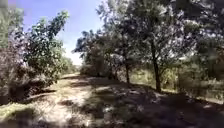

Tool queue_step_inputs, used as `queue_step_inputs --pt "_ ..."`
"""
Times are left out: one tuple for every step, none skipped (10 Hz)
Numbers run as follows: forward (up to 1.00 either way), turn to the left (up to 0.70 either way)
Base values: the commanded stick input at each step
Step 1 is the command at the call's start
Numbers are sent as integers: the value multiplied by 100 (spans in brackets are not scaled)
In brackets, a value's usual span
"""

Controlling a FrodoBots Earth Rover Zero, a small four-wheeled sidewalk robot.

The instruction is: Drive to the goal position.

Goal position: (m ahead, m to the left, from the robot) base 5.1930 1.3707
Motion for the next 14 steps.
queue_step_inputs --pt "70 35" --pt "70 35" --pt "70 35" --pt "70 35" --pt "70 24" --pt "70 0" --pt "70 0" --pt "70 0" --pt "70 0" --pt "70 0" --pt "70 0" --pt "70 0" --pt "70 0" --pt "70 0"
